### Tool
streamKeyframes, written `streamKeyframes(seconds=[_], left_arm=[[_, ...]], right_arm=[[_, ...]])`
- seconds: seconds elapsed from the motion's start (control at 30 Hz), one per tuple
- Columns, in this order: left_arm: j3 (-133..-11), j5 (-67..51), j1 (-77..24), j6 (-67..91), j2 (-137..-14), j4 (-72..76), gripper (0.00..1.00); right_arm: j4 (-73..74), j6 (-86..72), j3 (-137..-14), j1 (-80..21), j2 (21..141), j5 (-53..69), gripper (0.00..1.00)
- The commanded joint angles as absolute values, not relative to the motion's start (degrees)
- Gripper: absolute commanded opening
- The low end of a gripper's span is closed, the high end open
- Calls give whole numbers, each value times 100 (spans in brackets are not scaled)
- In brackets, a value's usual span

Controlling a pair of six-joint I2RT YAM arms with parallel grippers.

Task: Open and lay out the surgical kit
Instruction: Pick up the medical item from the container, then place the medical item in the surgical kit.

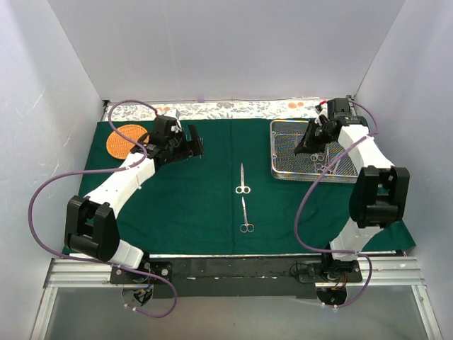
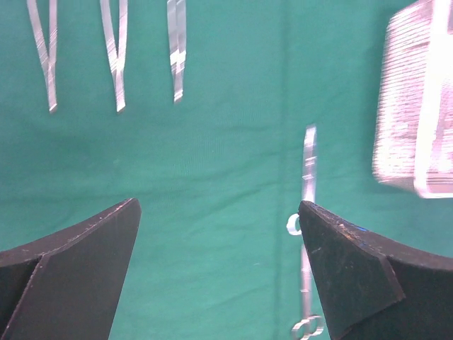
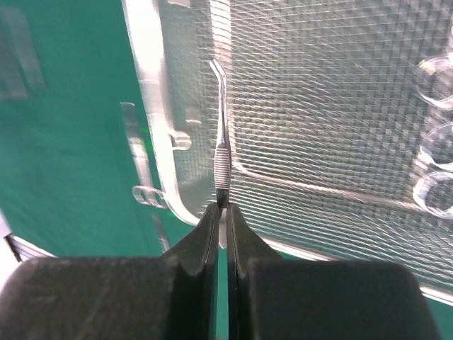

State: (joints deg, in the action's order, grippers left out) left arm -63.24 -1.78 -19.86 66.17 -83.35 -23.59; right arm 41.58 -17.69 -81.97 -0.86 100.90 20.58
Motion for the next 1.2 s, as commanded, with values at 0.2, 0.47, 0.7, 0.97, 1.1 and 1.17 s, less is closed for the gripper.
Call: streamKeyframes(seconds=[0.2,0.47,0.7,0.97,1.1,1.17], left_arm=[[-7523,-1379,-2074,7426,-8718,-1943,95],[-8015,-1573,-2777,7891,-9237,-1442,91],[-8279,-1485,-3252,8077,-9615,-1143,82],[-8297,-1038,-3533,8130,-9791,-1186,49],[-8279,-932,-3542,8244,-9800,-1257,39],[-8271,-949,-3551,8262,-9809,-1257,33]], right_arm=[[654,-2706,-6874,-904,8728,2786,1],[-1002,-3699,-6082,-1713,8517,2971,1],[-1222,-3920,-5775,-2241,8420,2751,1],[-1222,-3885,-5687,-2417,8385,2698,1],[-1230,-3858,-5660,-2505,8376,2690,1],[-1230,-3867,-5651,-2531,8385,2663,1]])
